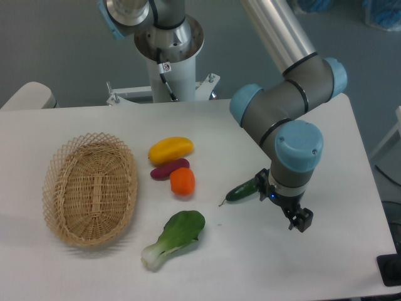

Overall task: Pick up the cucumber from the table
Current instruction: 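Move the gripper toward the small green cucumber, then lower the open gripper over the cucumber and close on it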

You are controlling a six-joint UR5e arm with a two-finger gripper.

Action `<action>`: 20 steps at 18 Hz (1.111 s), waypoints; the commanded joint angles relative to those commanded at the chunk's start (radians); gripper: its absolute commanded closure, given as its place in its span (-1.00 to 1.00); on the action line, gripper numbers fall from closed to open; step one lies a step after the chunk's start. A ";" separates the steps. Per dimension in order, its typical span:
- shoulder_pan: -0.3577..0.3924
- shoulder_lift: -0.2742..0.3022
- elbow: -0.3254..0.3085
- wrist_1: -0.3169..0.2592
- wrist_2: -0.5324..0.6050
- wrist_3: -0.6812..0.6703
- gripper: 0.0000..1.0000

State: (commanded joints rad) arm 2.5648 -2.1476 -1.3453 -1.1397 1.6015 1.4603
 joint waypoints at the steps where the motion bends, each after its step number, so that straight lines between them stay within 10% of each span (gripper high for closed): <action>1: 0.002 0.002 -0.003 0.002 0.000 0.000 -1.00; 16: 0.015 0.077 -0.153 0.014 0.000 -0.012 -1.00; 20: 0.014 0.101 -0.288 0.191 0.002 -0.014 -1.00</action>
State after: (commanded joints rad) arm 2.5786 -2.0464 -1.6332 -0.9487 1.6030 1.4465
